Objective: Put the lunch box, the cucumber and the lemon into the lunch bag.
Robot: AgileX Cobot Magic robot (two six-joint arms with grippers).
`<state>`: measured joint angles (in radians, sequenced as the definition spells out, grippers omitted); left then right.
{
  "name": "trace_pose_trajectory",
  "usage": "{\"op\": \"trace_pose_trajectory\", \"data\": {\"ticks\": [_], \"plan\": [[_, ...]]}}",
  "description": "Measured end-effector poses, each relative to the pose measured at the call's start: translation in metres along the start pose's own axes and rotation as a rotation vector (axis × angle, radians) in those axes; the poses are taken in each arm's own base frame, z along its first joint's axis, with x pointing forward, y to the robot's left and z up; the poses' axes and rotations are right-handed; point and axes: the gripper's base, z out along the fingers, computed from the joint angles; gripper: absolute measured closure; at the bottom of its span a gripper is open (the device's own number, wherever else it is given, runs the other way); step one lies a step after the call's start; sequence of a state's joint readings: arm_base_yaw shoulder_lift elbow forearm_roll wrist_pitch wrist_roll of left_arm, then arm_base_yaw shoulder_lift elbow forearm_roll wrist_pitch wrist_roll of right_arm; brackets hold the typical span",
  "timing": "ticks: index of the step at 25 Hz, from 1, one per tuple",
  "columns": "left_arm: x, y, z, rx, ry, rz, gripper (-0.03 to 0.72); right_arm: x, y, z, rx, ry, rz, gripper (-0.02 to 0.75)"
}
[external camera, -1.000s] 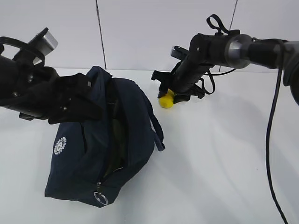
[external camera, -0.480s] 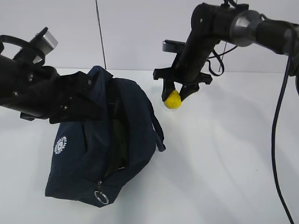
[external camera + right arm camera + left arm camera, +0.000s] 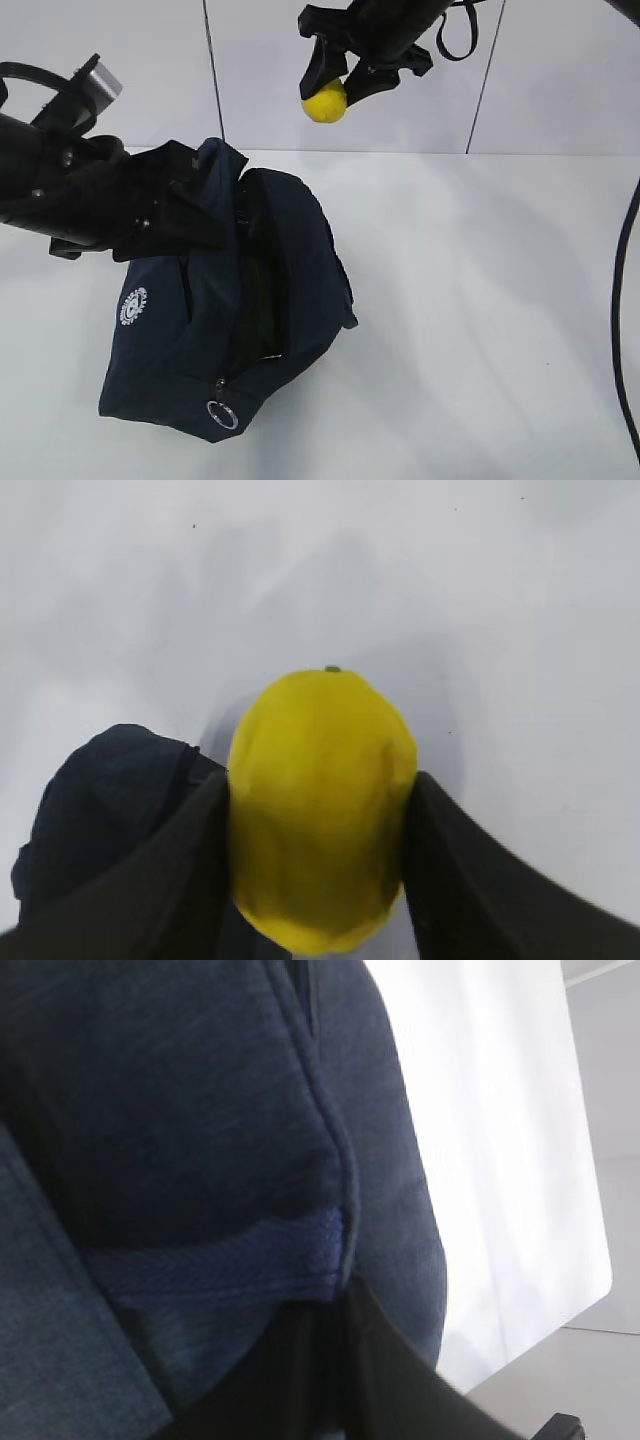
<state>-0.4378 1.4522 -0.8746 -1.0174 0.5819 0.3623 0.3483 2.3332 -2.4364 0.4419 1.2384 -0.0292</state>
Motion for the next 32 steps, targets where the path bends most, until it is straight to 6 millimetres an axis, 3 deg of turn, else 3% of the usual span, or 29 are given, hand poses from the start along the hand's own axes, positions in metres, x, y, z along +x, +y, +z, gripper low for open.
{"op": "trace_pose_trajectory", "data": {"ticks": [13,18,22,28,32], "plan": [[-0.001,0.0,0.0,0.002,-0.014,-0.011,0.678,0.019,0.006,-0.014,-0.016,0.071,-0.052,0.349],[-0.002,0.0,0.0,0.0,-0.019,-0.011,0.678,0.031,0.016,-0.03,-0.069,0.089,-0.095,0.349],[-0.002,0.0,0.0,0.0,-0.02,-0.011,0.678,0.051,0.022,-0.042,-0.097,0.074,-0.106,0.349],[-0.002,0.0,0.0,0.0,-0.02,-0.011,0.678,0.082,0.043,-0.054,-0.348,-0.051,-0.127,0.349],[-0.002,0.0,0.0,-0.001,-0.021,-0.011,0.678,0.099,0.041,-0.044,-0.433,-0.047,-0.081,0.349]]}}
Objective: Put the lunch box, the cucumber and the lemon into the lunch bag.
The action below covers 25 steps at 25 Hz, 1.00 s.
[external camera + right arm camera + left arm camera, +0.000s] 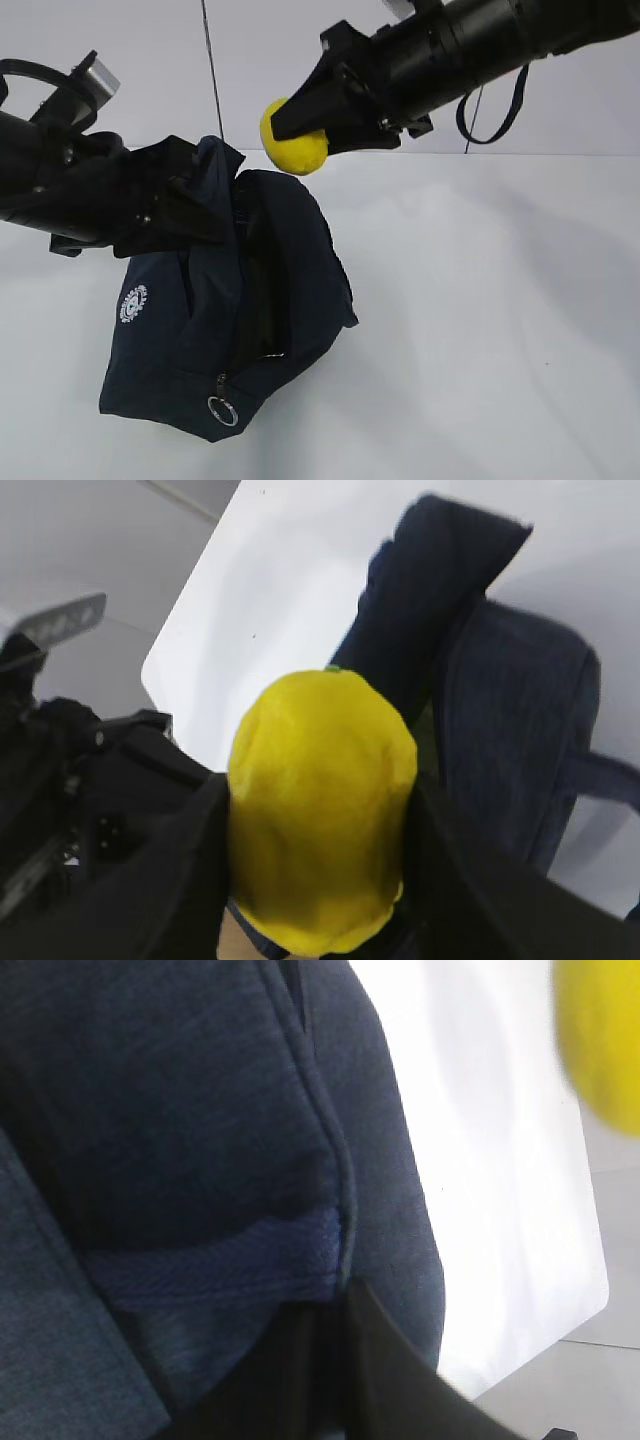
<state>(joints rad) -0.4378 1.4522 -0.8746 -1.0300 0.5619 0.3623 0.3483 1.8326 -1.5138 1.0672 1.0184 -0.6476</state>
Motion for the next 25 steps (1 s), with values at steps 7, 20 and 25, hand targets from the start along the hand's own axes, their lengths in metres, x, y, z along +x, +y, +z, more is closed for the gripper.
{"op": "trace_pose_trajectory", "data": {"ticks": [7,20,25], "plan": [[0.0,0.0,0.0,0.0,0.0,0.0,0.678,0.033,-0.01,0.022,-0.145,-0.035,0.055,0.349],[0.002,-0.003,0.0,0.031,0.017,-0.036,0.678,0.047,-0.019,0.044,-0.03,-0.078,-0.109,0.349],[0.001,-0.004,0.0,0.044,0.017,-0.054,0.678,0.057,-0.041,0.062,-0.015,-0.026,-0.068,0.349]]}}
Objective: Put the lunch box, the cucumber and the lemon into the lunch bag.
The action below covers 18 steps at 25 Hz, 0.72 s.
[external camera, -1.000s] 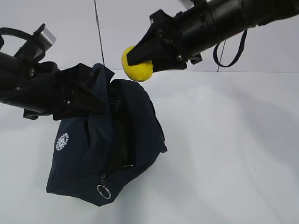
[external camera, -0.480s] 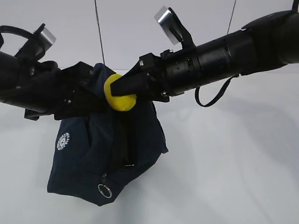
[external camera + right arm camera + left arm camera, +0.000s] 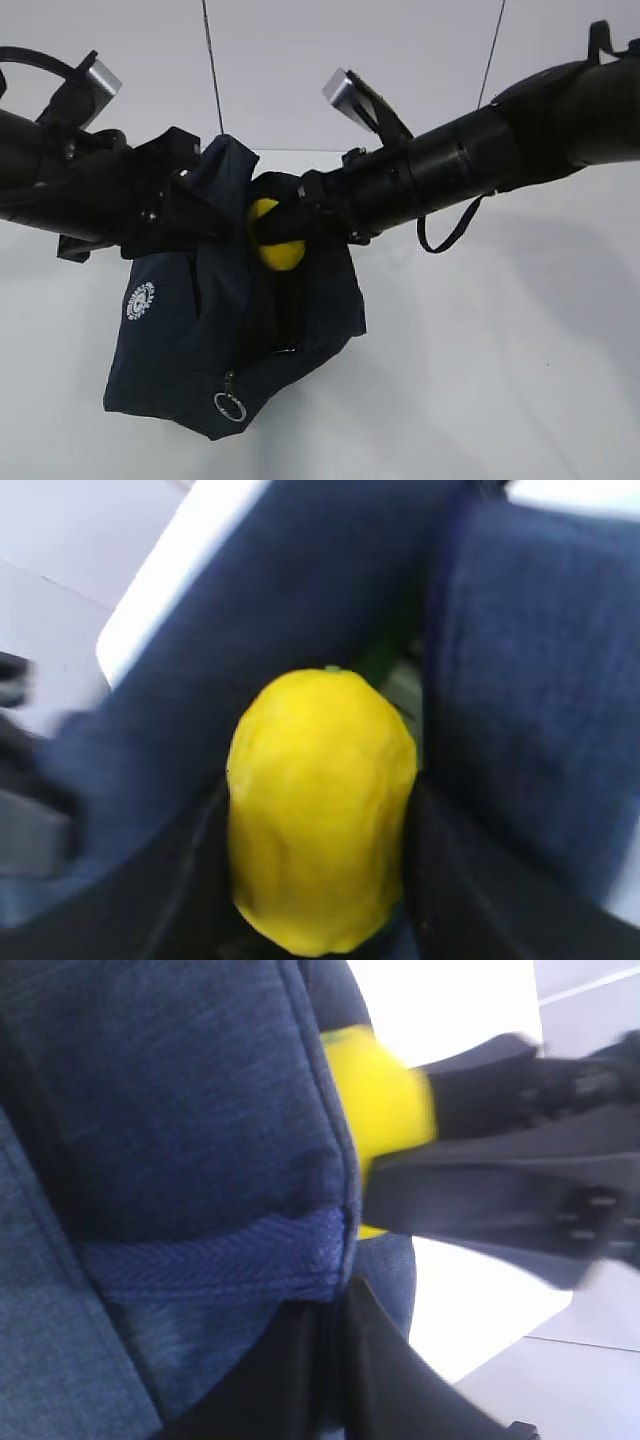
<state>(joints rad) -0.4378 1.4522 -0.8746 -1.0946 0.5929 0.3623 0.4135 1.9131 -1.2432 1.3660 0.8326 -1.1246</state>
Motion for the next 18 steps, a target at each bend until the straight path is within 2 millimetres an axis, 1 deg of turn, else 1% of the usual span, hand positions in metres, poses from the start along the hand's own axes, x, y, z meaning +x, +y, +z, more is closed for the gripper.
{"op": "trace_pose_trajectory", "data": {"ticks": [2,4,8,11,15,18], "plan": [[0.001,-0.001,0.0,0.006,0.009,-0.004,0.678,0.005,-0.007,0.006,0.0,0.02,0.012,0.349],[0.002,-0.001,0.0,0.01,0.017,-0.005,0.678,0.009,-0.011,0.01,-0.01,0.036,-0.017,0.349],[0.002,-0.001,0.0,0.01,0.017,-0.005,0.678,0.009,-0.005,0.01,-0.081,0.032,-0.135,0.345],[0.002,-0.001,0.0,0.01,0.017,-0.005,0.678,0.009,-0.001,0.01,-0.132,0.028,-0.211,0.312],[0.002,-0.001,0.0,0.012,0.018,-0.005,0.678,0.01,0.002,0.01,-0.16,0.031,-0.291,0.231],[0.002,-0.001,0.0,0.012,0.018,-0.005,0.678,0.012,0.002,0.009,-0.165,0.043,-0.333,0.214]]}}
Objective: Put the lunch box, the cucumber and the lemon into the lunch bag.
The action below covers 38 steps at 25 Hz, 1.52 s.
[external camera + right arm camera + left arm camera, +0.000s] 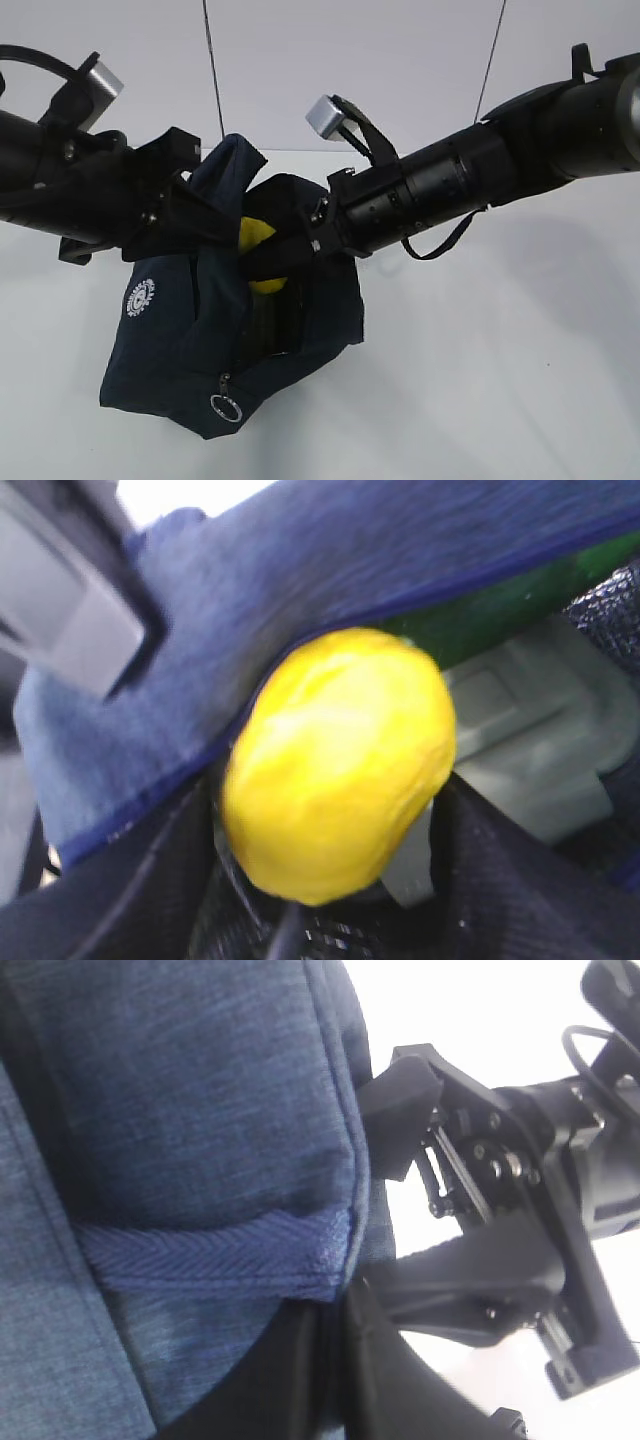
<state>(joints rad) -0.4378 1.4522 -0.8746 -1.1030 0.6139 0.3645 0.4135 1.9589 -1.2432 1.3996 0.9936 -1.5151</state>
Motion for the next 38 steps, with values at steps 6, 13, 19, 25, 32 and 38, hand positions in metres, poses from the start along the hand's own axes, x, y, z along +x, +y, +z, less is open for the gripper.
{"op": "trace_pose_trajectory", "data": {"ticks": [6,13,19,25,32,38], "plan": [[0.0,0.0,0.0,0.0,0.001,0.0,0.678,0.005,0.001,0.0,-0.011,0.051,-0.076,0.209],[0.0,0.0,0.0,0.001,0.0,-0.001,0.678,-0.01,0.0,-0.004,0.004,0.089,-0.194,0.209],[0.0,0.0,0.0,0.005,-0.001,-0.007,0.678,-0.03,-0.004,-0.011,0.077,0.151,-0.34,0.209],[0.0,0.0,0.0,0.005,-0.003,-0.008,0.678,-0.042,-0.005,-0.015,0.113,0.161,-0.332,0.213],[-0.004,0.001,0.0,-0.014,-0.043,-0.003,0.678,-0.064,-0.008,-0.031,0.238,0.206,-0.064,0.271],[-0.007,0.002,0.0,-0.026,-0.075,-0.003,0.678,-0.065,-0.016,-0.054,0.274,0.21,0.206,0.281]]}}
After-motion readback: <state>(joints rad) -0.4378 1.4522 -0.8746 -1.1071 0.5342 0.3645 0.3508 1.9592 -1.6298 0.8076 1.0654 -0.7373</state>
